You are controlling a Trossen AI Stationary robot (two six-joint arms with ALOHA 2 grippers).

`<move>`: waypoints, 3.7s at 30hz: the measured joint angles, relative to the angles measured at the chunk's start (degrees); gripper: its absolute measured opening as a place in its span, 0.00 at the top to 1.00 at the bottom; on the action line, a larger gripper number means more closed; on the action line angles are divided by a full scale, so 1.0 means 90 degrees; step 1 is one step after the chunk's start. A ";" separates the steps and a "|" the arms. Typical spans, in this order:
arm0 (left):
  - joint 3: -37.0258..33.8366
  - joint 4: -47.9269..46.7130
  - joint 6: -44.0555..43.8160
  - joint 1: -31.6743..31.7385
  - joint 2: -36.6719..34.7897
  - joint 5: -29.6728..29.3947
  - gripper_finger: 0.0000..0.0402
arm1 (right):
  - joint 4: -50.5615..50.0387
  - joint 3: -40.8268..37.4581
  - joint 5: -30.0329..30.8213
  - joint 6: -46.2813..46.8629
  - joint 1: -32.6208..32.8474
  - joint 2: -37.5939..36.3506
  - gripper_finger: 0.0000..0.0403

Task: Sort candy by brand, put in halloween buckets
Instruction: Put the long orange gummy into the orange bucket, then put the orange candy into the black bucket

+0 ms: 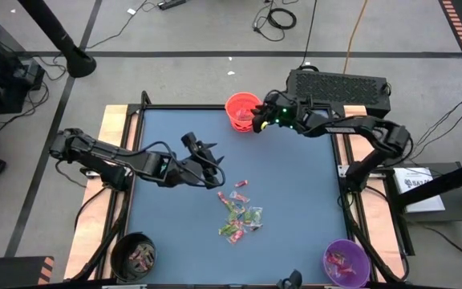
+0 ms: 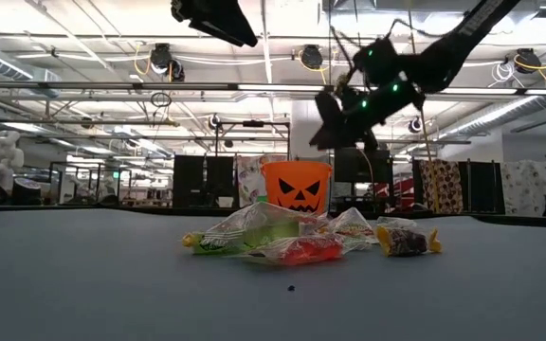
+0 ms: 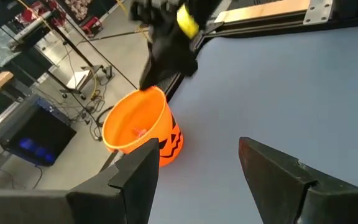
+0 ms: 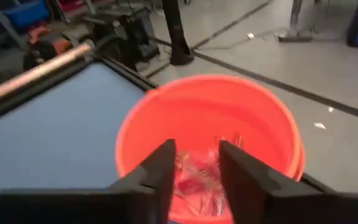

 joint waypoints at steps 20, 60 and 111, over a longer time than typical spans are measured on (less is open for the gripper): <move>0.0000 -0.0418 0.0496 -0.0012 0.0755 0.3158 0.43 | -0.3565 0.0005 -0.0078 -0.0714 0.4005 -0.3008 0.59; -0.0001 -0.0722 0.2189 0.0996 0.3050 0.5920 0.61 | -0.4662 0.0002 0.0082 -0.0735 0.4434 -0.2633 0.64; -0.1332 -0.1174 0.0247 0.0471 0.0109 0.4548 0.96 | -0.4595 -0.0002 0.0157 -0.0622 0.4433 -0.2633 0.64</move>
